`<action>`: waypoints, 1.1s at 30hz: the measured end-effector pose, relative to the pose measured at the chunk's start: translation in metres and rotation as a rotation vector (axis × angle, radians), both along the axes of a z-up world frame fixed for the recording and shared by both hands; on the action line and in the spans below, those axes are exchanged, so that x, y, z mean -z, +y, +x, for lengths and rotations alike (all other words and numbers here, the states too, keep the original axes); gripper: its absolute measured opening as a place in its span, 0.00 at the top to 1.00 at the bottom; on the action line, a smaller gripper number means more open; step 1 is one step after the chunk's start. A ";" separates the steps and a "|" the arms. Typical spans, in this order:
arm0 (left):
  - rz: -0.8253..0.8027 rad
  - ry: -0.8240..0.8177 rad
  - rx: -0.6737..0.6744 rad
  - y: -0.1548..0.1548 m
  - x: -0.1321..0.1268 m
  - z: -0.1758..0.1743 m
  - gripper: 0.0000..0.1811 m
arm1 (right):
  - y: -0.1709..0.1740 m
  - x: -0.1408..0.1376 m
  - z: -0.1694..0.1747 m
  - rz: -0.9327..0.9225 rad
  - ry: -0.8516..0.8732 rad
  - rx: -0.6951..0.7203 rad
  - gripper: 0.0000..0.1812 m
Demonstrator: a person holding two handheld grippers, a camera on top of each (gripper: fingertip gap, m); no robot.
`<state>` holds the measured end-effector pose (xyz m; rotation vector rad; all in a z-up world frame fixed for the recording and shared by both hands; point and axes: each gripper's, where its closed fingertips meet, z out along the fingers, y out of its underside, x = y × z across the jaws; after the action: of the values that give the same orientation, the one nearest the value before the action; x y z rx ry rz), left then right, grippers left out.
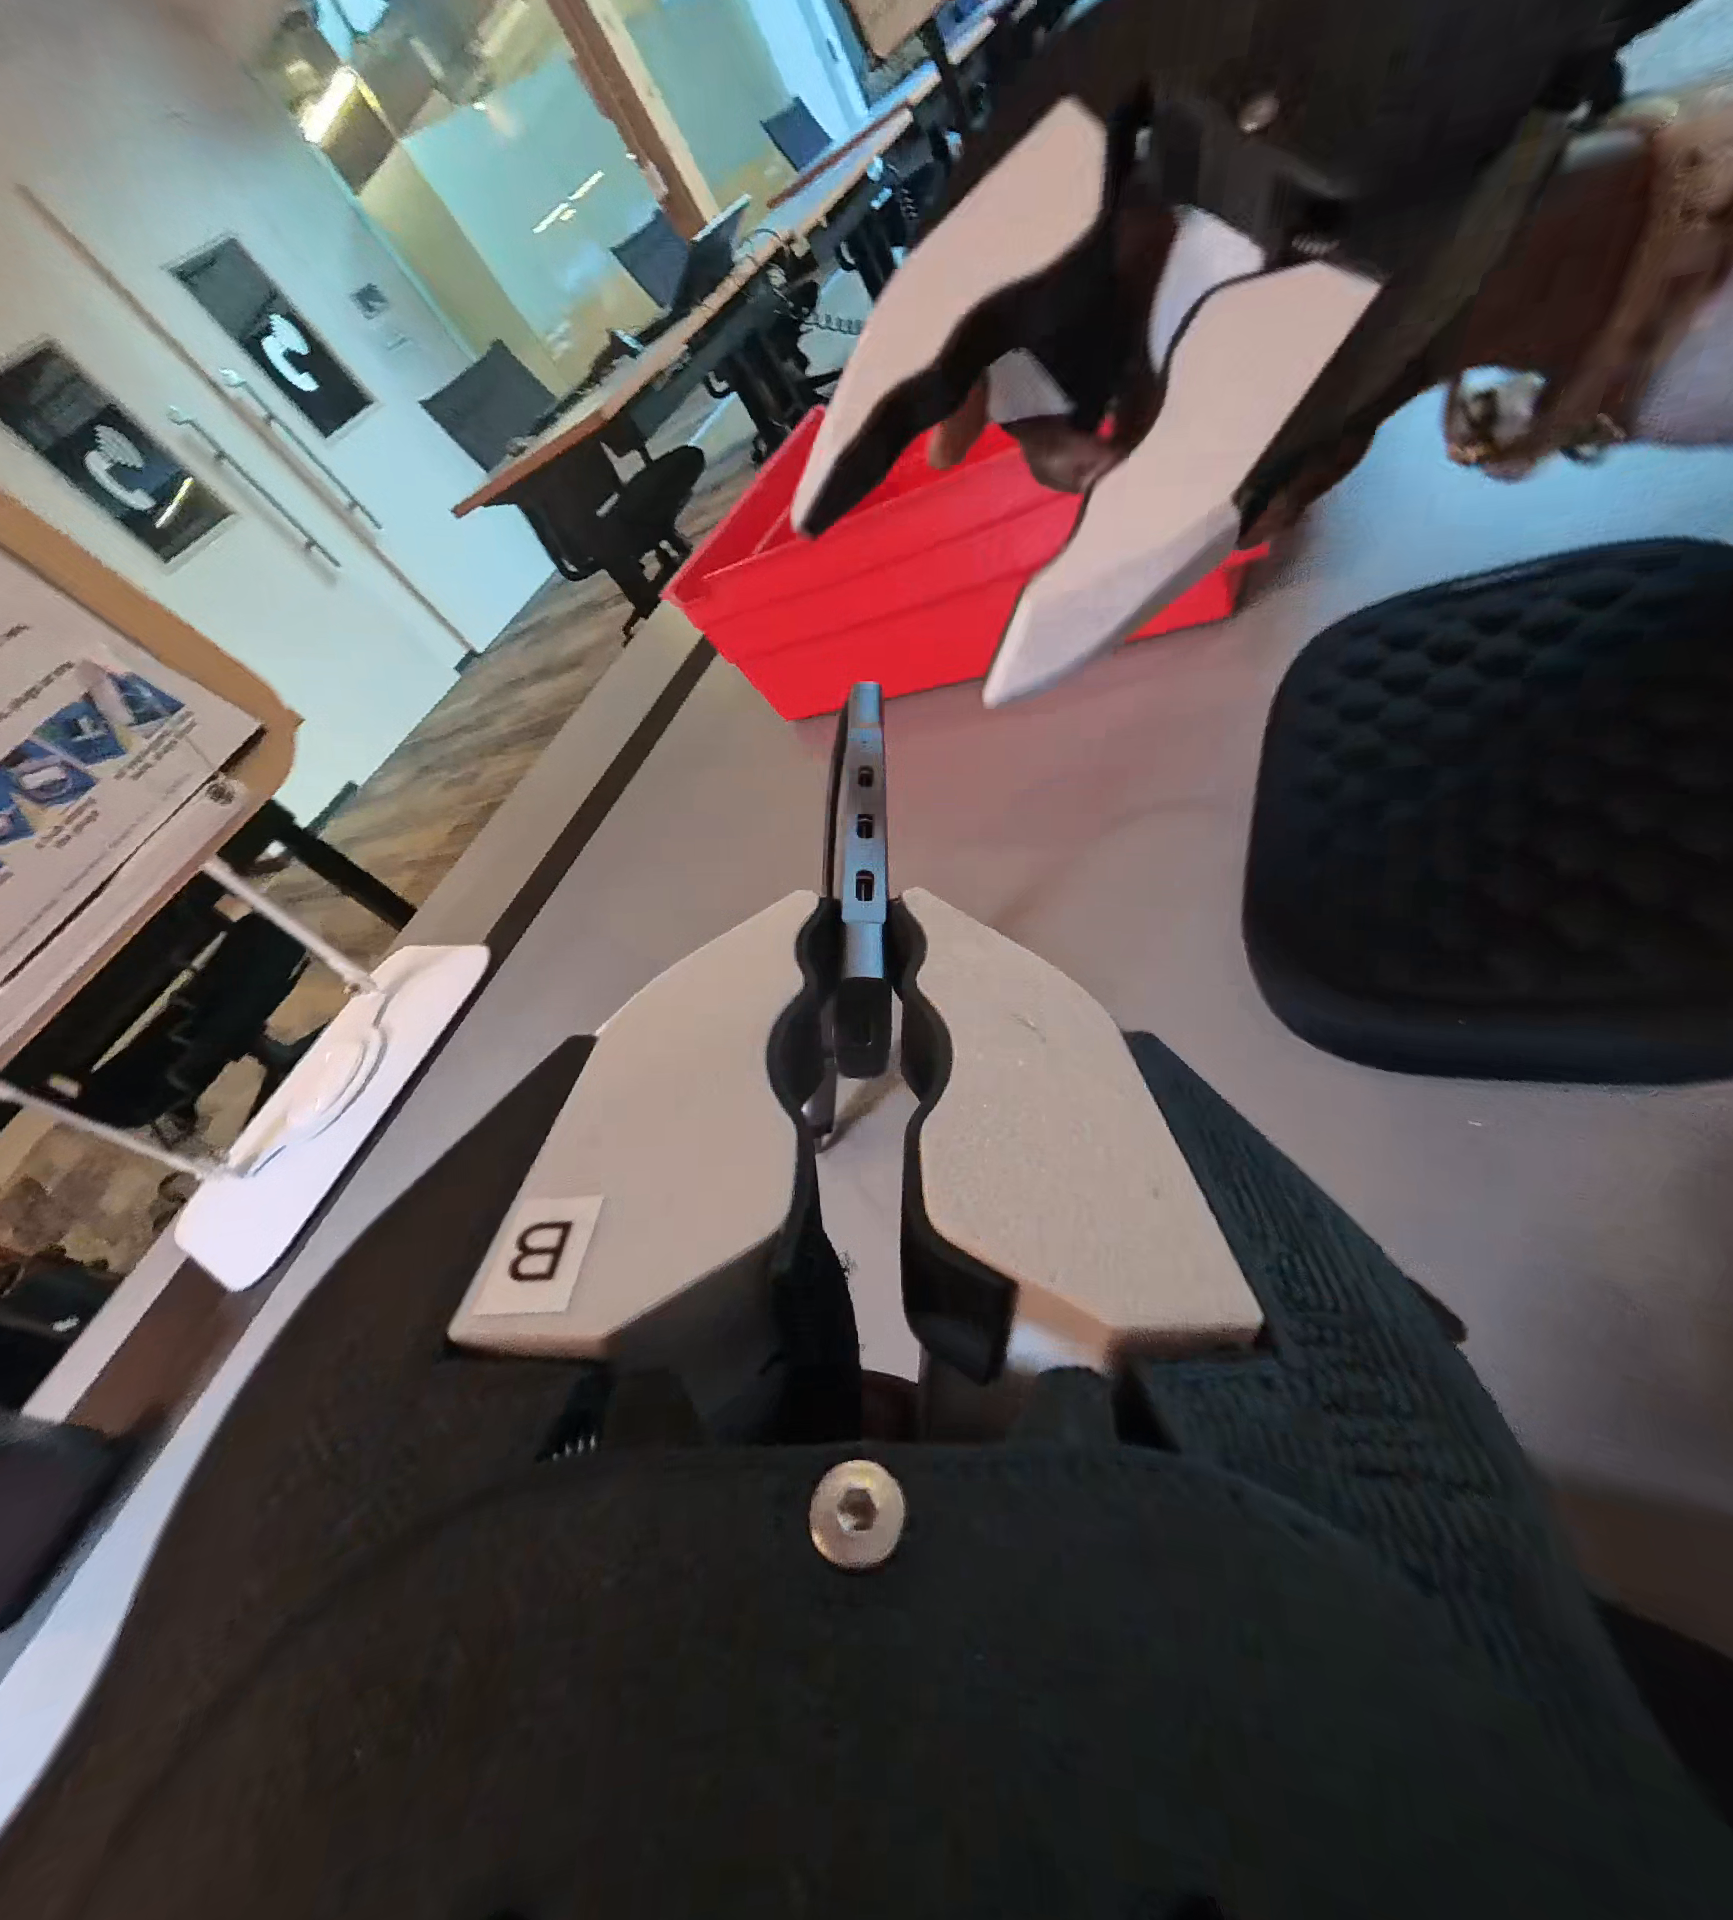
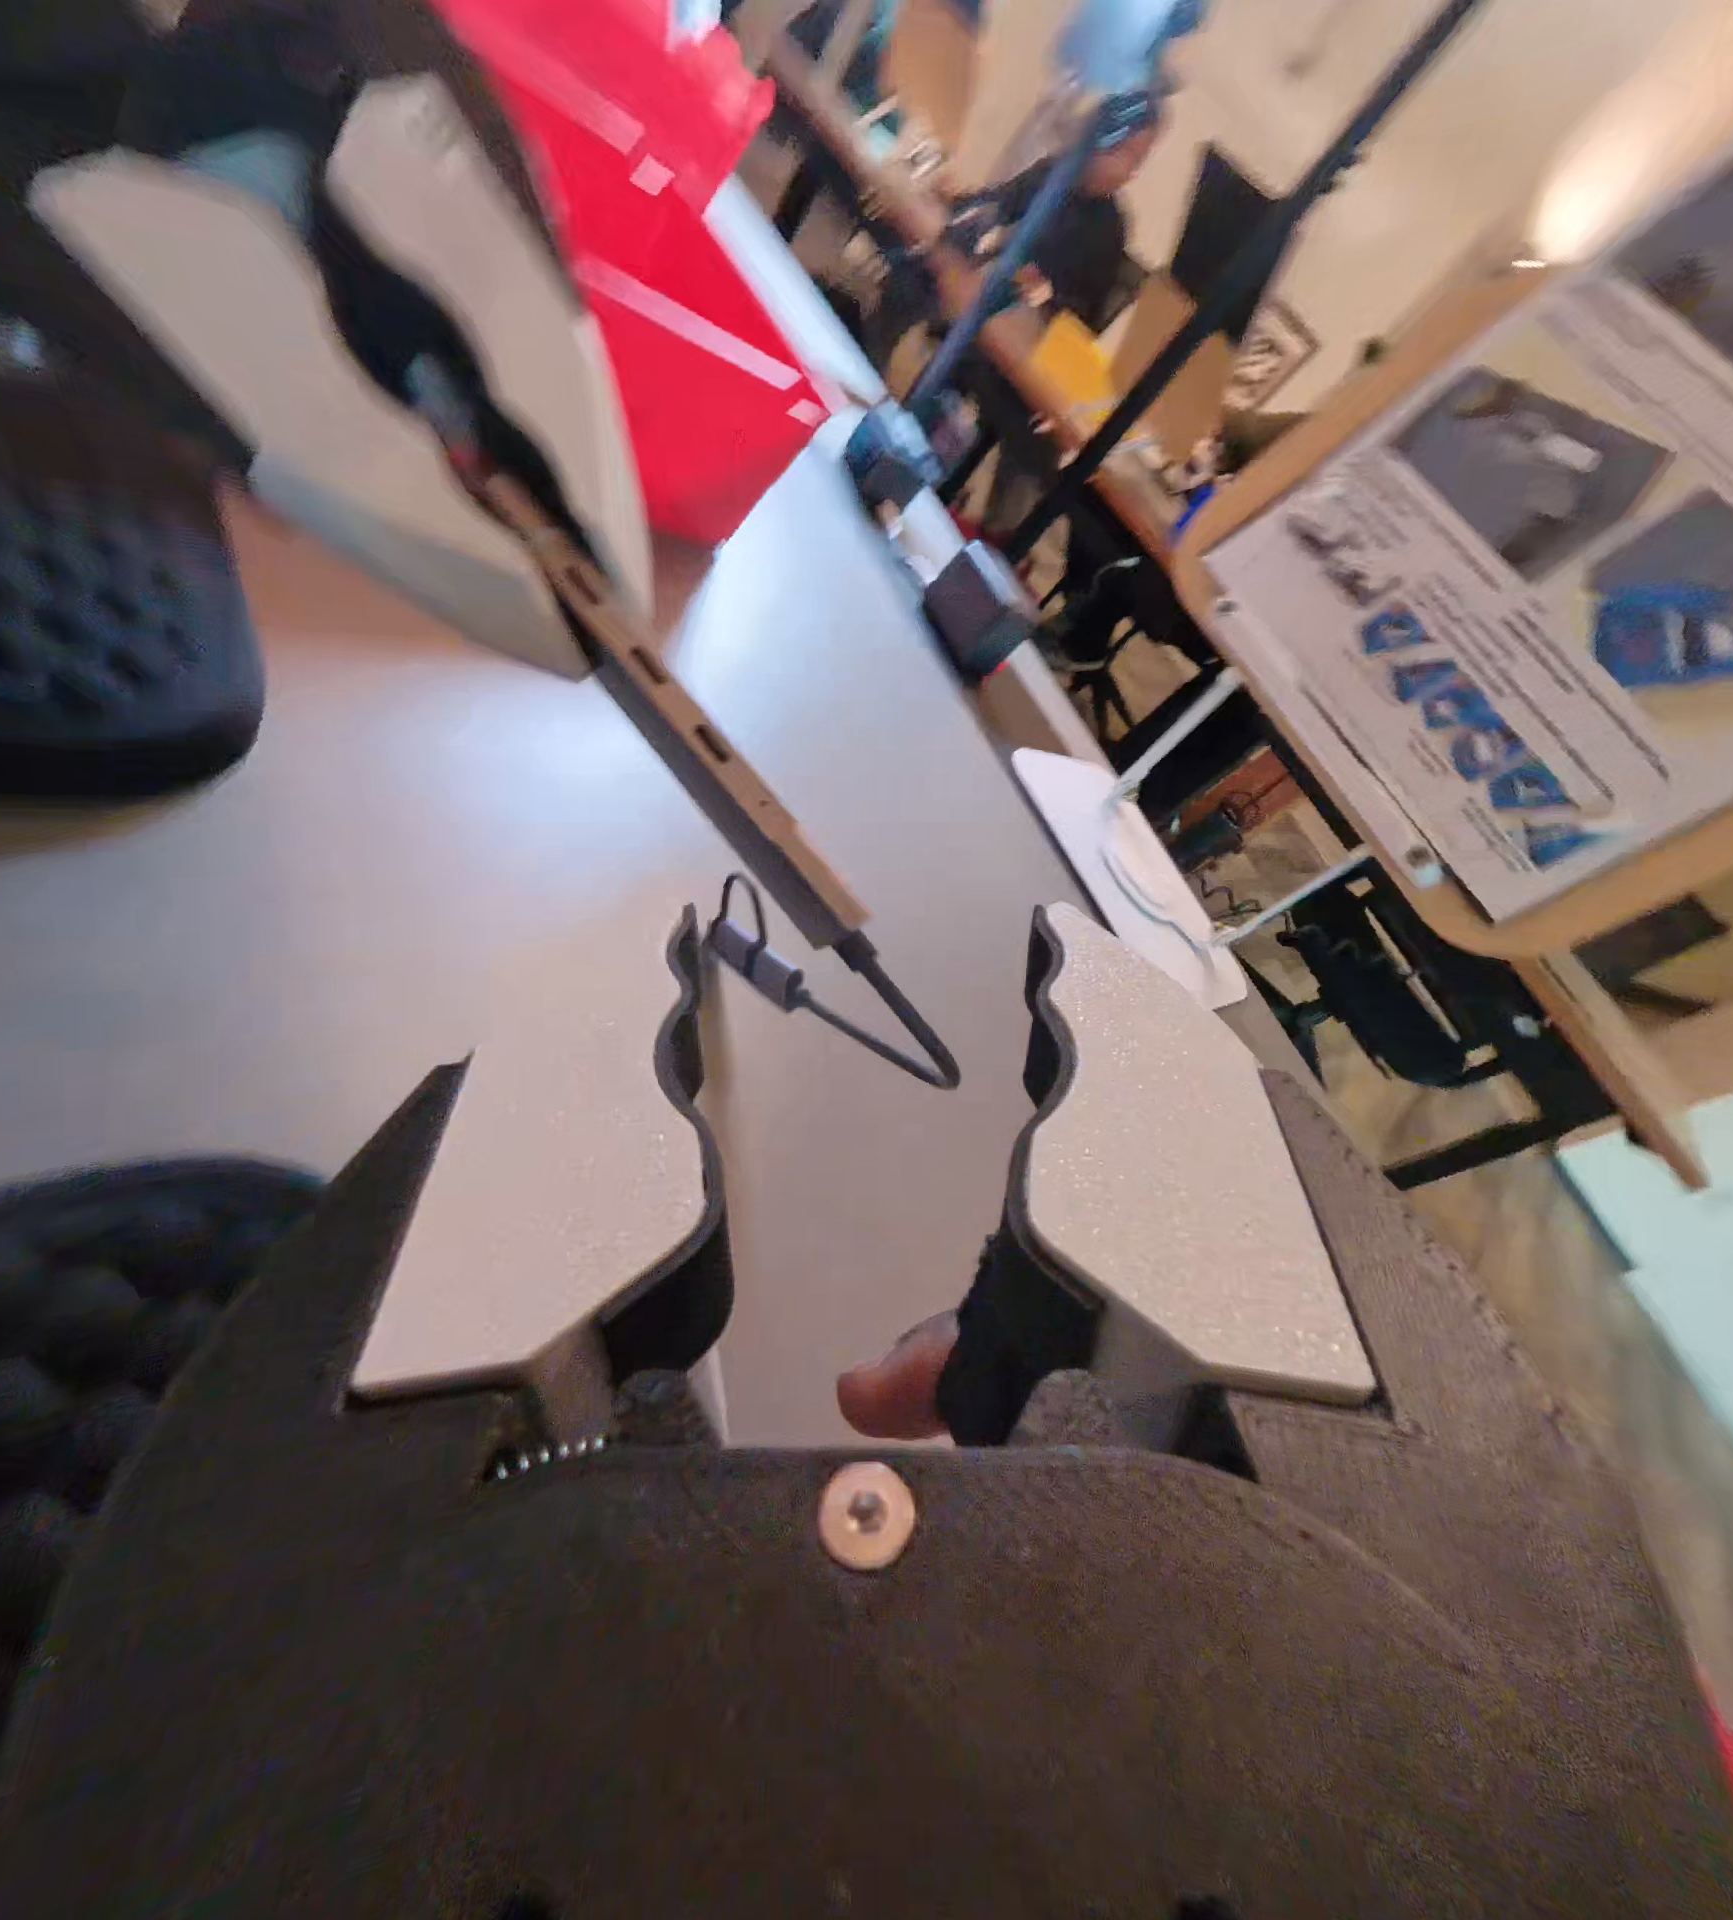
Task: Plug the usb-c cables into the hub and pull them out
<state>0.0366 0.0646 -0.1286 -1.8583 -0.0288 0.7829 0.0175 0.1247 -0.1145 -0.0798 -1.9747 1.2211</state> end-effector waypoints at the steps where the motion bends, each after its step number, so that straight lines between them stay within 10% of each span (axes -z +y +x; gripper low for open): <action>1: -0.020 0.008 0.014 0.003 0.002 0.003 0.95 | -0.003 0.006 0.001 0.081 0.018 -0.020 0.66; 11: -0.108 0.069 0.055 0.013 0.007 0.010 0.95 | -0.021 0.027 0.008 0.426 0.172 -0.164 0.92; 20: -0.127 0.077 0.087 0.017 0.009 0.015 0.94 | -0.016 0.036 0.014 0.477 0.122 -0.167 0.94; 33: 0.093 -0.204 -0.329 -0.063 0.007 0.002 0.74 | 0.033 0.074 0.036 0.629 -0.022 0.207 0.95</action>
<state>0.0382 0.0013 -0.1355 -1.8610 -0.5032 0.7952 0.0535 0.1578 -0.1883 0.0219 -2.2174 0.4363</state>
